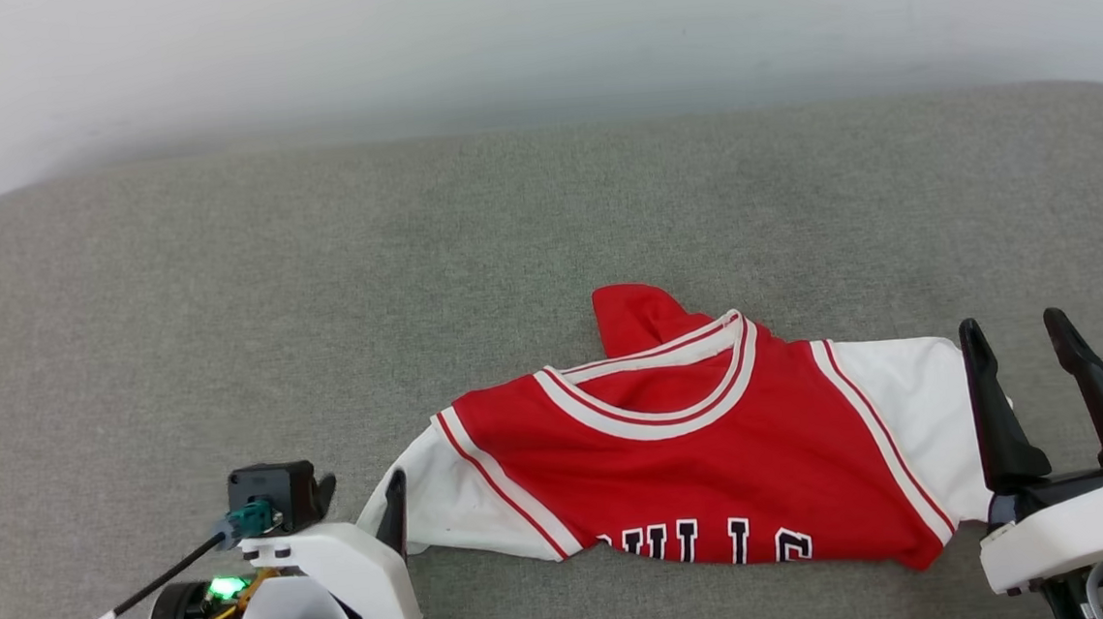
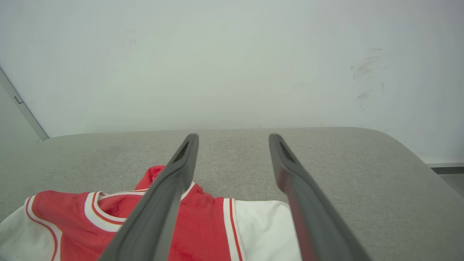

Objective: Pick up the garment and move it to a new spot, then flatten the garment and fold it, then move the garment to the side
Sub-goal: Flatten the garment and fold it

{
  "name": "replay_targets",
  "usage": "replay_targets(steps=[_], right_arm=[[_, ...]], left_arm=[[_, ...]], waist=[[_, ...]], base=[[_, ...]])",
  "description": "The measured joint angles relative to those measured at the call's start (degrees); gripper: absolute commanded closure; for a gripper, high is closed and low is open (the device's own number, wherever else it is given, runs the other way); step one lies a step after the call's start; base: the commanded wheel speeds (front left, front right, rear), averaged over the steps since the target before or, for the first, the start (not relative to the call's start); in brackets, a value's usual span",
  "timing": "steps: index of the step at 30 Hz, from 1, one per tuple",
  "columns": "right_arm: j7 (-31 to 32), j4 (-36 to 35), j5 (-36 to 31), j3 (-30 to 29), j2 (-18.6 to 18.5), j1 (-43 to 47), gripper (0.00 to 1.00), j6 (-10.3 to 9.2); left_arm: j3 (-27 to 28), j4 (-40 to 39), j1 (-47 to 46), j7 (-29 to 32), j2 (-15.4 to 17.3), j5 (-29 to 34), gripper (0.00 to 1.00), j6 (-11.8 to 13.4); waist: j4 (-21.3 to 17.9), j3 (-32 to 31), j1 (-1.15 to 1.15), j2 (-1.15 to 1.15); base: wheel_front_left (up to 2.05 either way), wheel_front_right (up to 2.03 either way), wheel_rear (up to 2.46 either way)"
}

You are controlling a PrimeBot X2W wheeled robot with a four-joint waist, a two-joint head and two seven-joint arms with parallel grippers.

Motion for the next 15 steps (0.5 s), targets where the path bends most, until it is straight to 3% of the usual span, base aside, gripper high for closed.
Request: replay_targets(steps=[4,5,7,11,15], right_arm=[[1.2,0.0,0.1,-1.1,0.0,0.5,0.0,0.0],[2.3,0.1,0.7,-2.5,-0.2,1.0,0.0,0.0],[2.9,0.2,1.2,-3.4,-0.5,1.3,0.0,0.0],[5.9,1.4,3.2,-5.7,-1.3,1.8,0.0,0.0],[12.3,5.0,7.4,-8.8,-3.1,1.5,0.0,0.0]], left_arm=[[0.8,-0.9,-1.0,-8.8,-1.1,2.6,0.0,-0.4],[1.0,-1.7,-1.4,-15.1,-1.6,4.8,0.0,-0.5],[1.1,-2.6,-1.6,-18.9,-1.8,6.4,0.0,-0.4],[1.4,-4.0,-1.9,-23.2,-2.1,7.8,0.0,0.0],[1.4,-5.8,-1.9,-23.9,-2.1,8.4,0.0,0.9]], waist=[[-0.1,-1.5,0.0,0.0],[-0.4,-2.4,0.0,0.0],[-0.4,-2.8,0.0,0.0],[-0.4,-3.1,0.0,0.0],[0.0,-3.0,0.0,0.0]], base=[[0.0,0.0,0.0],[0.0,0.0,0.0],[0.0,0.0,0.0],[0.0,0.0,0.0],[0.0,0.0,0.0]])
